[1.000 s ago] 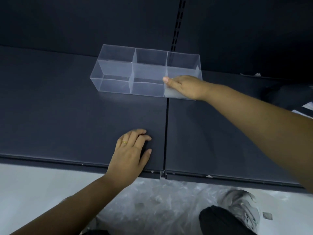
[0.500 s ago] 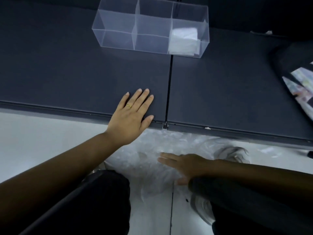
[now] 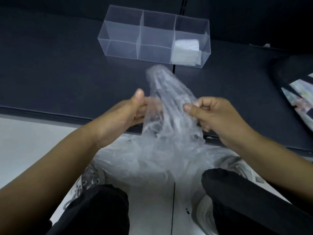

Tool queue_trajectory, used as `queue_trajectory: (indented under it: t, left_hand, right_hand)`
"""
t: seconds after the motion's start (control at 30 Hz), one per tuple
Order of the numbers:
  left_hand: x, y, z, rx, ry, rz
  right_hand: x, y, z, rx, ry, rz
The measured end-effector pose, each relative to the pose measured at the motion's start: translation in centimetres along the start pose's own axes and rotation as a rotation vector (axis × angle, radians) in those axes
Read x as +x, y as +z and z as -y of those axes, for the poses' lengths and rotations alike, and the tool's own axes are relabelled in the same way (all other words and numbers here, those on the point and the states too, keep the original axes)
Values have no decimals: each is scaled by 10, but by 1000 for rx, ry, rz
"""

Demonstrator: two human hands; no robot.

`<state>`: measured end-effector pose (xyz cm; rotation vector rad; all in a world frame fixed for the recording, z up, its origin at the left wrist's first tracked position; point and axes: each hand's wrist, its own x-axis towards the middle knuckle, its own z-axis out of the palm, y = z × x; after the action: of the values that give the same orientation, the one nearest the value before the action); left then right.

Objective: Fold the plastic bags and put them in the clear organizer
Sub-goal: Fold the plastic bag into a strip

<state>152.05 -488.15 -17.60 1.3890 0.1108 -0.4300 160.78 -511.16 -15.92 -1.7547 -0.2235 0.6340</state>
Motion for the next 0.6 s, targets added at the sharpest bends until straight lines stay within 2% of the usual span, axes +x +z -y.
queue_trajectory:
  t: [0.13,0.27,0.43,0.53,0.6]
  left_hand:
    - [13,18,-8,16,-35,-56]
    - [31,22,2,15,-123,-445]
    - [34,-2,14,-37,-156,-716]
    - [33,-15,16,-94,-148,-781]
    - [32,-19,15,2,-122,-753]
  right_hand:
    - [29,-12,4,2,61,-144]
    - [46,-32,-1,-25,90,-273]
    - [55,-74,-12,-2,173,-471]
    - [57,-88,-21,88,225,-473]
    - [54,-89,-24,64,180,-487]
